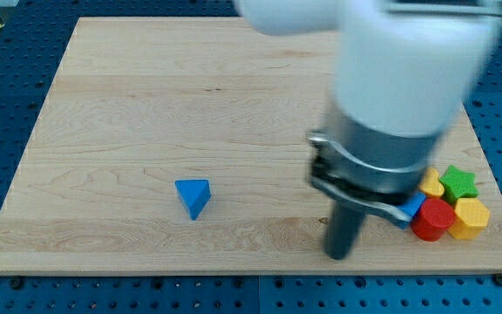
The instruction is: Move the yellow hexagon and green star towards up
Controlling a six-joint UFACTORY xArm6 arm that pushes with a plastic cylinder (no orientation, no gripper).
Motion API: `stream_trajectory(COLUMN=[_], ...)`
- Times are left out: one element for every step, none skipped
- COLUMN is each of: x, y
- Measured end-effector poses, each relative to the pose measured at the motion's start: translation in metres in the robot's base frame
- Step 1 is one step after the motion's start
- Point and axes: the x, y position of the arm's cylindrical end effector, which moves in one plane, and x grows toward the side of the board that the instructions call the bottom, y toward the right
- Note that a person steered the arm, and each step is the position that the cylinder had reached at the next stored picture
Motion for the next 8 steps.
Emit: stream_trajectory(x=[0.008, 0.008, 0.008, 0.008, 0.005, 0.005, -0.02, -0.046], y=[0.067, 0.087, 0.108, 0.121, 0.125, 0.125, 0.125, 0.125])
